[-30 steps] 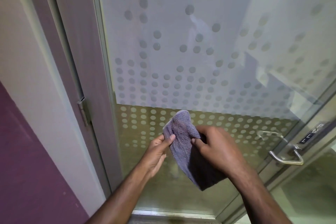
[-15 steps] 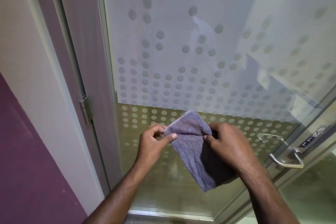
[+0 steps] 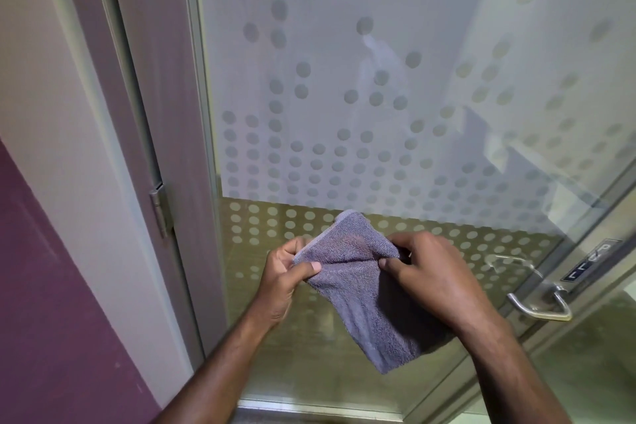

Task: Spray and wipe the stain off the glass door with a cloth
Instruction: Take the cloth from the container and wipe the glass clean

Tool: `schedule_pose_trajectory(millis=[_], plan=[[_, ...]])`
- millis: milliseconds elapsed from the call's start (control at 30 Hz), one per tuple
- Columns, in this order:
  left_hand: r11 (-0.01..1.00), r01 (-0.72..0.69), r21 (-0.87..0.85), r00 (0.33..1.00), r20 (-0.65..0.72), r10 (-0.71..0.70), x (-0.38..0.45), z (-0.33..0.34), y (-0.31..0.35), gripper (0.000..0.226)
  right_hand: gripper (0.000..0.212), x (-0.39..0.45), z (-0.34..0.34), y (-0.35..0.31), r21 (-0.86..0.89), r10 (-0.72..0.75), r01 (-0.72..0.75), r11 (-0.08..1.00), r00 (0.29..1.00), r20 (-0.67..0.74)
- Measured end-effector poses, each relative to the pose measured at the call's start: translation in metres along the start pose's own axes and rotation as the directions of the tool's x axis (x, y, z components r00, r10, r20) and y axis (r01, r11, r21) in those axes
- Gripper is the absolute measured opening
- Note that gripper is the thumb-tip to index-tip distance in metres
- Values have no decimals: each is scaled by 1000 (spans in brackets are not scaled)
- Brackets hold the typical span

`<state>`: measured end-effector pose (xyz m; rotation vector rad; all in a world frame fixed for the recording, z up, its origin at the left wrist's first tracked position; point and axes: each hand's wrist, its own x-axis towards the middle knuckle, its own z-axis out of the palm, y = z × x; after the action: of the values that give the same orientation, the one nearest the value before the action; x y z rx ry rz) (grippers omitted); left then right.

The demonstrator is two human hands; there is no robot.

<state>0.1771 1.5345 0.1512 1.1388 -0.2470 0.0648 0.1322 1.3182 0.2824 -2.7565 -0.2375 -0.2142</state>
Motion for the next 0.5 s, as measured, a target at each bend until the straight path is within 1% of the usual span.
schedule_pose_trajectory(millis=[33, 67, 100, 133, 167, 200, 233, 267, 300, 367, 433, 500], plan=[[991, 10, 132, 1000, -23, -7, 2, -5, -4, 28, 11, 2, 2, 2, 10, 1, -1, 1000, 1000, 16], [970, 52, 239, 997, -62, -38, 4, -12, -12, 29, 10, 6, 4, 3, 20, 11, -12, 1000, 999, 42], [947, 146, 286, 985, -126, -114, 5, -19, -22, 26, 12, 10, 8, 5, 32, 29, -32, 999, 997, 73], [913, 272, 304, 953, -213, -213, 2, -25, -33, 21, 18, 13, 13, 7, 45, 55, -60, 997, 993, 104], [869, 397, 297, 901, -306, -307, -3, -32, -46, 18, 26, 16, 18, 9, 56, 86, -94, 994, 987, 133], [834, 482, 270, 849, -380, -368, -11, -37, -58, 17, 31, 18, 23, 12, 67, 117, -129, 989, 981, 157], [817, 528, 233, 813, -415, -407, -19, -39, -70, 17, 34, 19, 28, 16, 74, 145, -160, 984, 974, 175], [814, 547, 197, 801, -405, -441, -28, -39, -78, 16, 34, 20, 32, 19, 71, 164, -180, 981, 968, 189], [815, 553, 173, 806, -361, -469, -34, -35, -84, 15, 32, 21, 36, 22, 63, 173, -188, 980, 965, 196], [835, 538, 111, 831, -236, -504, -43, -23, -91, 19, 25, 21, 40, 23, 47, 172, -185, 982, 964, 203], [857, 514, -26, 845, -153, -512, -44, -6, -89, 22, 17, 22, 42, 19, 52, 154, -168, 984, 966, 210], [851, 502, -154, 846, -115, -520, -41, 10, -83, 19, 11, 22, 43, 14, 68, 135, -153, 986, 967, 217]])
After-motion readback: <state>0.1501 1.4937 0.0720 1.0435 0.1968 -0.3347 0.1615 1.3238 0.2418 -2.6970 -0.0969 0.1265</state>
